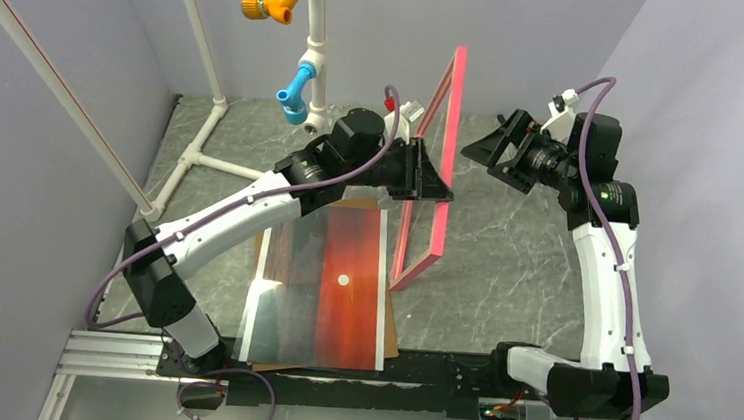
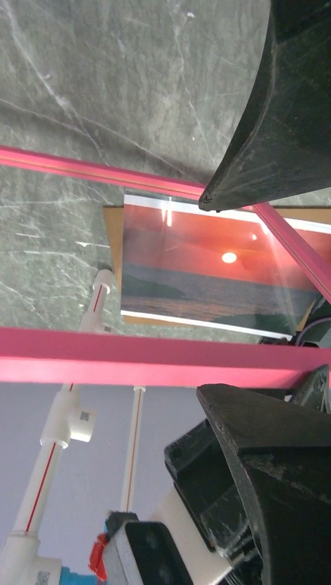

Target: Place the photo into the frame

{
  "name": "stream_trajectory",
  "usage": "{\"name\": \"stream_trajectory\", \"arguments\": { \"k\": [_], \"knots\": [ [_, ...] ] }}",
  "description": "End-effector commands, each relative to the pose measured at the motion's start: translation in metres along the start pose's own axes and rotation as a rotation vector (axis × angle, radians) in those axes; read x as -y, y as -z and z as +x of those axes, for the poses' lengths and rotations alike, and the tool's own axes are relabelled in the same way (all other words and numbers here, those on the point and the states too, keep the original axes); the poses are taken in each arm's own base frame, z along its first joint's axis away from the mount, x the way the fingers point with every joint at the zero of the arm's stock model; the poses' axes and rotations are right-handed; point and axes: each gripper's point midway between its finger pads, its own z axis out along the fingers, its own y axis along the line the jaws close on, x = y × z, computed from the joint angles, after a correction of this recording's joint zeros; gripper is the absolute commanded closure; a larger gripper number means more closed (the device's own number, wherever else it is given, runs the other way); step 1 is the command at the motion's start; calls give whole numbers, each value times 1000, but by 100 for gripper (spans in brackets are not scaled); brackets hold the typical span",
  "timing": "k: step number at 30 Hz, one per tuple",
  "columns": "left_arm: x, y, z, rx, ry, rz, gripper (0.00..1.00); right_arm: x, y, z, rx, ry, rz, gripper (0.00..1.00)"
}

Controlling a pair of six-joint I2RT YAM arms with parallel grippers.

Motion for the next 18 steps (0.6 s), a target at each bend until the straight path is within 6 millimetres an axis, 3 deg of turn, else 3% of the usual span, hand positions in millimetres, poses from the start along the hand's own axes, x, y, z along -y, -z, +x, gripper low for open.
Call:
{"name": "stream_trajectory", "arguments": {
  "k": [1, 13, 14, 18],
  "knots": [
    [-5, -13, -8, 6, -18, -29, 96, -17, -3, -4, -24, -8, -98, 4],
    [-38, -41, -2, -31, 42, -74, 81, 7, -28, -8, -62, -79, -85, 4],
    [-40, -43, -1, -36, 44, -72, 78, 8, -30, -8, -62, -82, -84, 4],
    [-43, -47, 4, -57, 47, -50, 47, 12, -36, -6, -78, -96, -94, 5]
  ]
}}
